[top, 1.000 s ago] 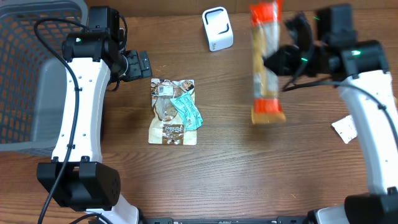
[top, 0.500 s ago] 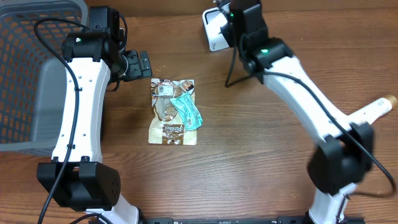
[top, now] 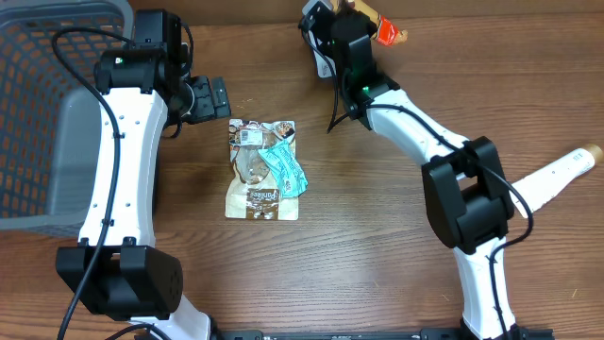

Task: Scan the item barcode
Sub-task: 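Carry the spaghetti pack to the white scanner and hold it there, then move the spaghetti pack to the right table edge and release it, then reach the right gripper to the mint-green bean bag and pull it right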

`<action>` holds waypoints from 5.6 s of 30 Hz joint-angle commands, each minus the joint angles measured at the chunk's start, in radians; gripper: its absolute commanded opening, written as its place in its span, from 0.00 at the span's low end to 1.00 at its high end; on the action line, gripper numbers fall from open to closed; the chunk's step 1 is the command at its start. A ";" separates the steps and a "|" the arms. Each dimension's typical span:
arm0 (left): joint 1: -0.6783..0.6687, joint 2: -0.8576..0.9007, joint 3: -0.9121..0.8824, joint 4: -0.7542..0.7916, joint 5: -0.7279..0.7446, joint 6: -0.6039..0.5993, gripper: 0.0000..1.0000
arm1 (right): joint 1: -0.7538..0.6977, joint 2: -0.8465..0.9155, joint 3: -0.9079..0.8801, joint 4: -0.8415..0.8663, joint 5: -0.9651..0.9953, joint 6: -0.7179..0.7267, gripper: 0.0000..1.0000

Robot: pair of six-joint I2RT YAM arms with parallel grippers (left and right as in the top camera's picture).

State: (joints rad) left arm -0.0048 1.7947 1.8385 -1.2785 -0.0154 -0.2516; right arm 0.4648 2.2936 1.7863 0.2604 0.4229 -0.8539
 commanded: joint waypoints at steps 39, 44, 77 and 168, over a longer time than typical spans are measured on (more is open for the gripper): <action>-0.002 0.004 -0.005 0.001 0.005 0.020 0.99 | 0.066 -0.005 0.034 0.018 -0.057 -0.131 0.04; -0.002 0.004 -0.005 0.001 0.005 0.020 1.00 | 0.070 -0.074 0.034 -0.051 -0.058 -0.080 0.04; -0.002 0.004 -0.005 0.001 0.005 0.020 1.00 | -0.723 -0.713 -0.405 -1.143 -0.573 1.408 0.04; -0.002 0.004 -0.005 0.001 0.005 0.020 1.00 | 0.074 -0.152 -0.292 -0.785 -0.596 1.611 0.47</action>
State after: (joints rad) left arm -0.0048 1.7947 1.8385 -1.2789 -0.0151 -0.2516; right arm 0.5552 2.1391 1.4883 -0.5041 -0.2031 0.6704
